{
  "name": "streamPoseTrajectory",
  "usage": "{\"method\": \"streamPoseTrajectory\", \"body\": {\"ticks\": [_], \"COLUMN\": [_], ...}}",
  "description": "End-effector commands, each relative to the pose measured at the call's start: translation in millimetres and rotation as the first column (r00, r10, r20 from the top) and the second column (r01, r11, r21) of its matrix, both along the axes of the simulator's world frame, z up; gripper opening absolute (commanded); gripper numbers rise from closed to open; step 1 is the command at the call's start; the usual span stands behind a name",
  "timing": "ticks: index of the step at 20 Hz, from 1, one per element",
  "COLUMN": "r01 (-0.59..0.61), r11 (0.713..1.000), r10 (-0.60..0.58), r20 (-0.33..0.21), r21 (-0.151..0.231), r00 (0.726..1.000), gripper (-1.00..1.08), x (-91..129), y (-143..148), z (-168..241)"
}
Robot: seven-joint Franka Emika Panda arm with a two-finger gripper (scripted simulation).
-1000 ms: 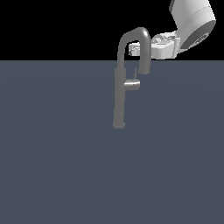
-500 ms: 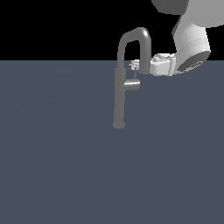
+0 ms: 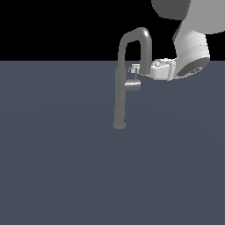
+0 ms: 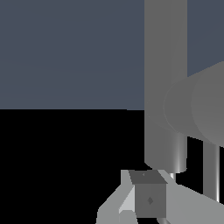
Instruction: Turn on the faucet by rotating a designated handle.
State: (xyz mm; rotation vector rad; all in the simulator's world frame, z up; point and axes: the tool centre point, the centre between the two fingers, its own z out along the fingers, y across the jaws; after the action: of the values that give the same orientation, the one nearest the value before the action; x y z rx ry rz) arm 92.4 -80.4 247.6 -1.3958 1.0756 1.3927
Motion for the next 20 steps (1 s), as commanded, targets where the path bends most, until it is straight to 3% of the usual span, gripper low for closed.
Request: {"method": "streamPoseTrajectory", "body": {"ticks": [1, 20], "r01": [0.0, 0.003], "r11": [1.0, 1.0], "r10": [0.0, -0.003], "r20": [0.0, 0.0], "r21": [0.0, -0.001], "r00": [1.0, 1.0], "gripper": [-1.0, -1.0], "x": [-1, -25], "y": [-1, -7], "z": [1, 9]}}
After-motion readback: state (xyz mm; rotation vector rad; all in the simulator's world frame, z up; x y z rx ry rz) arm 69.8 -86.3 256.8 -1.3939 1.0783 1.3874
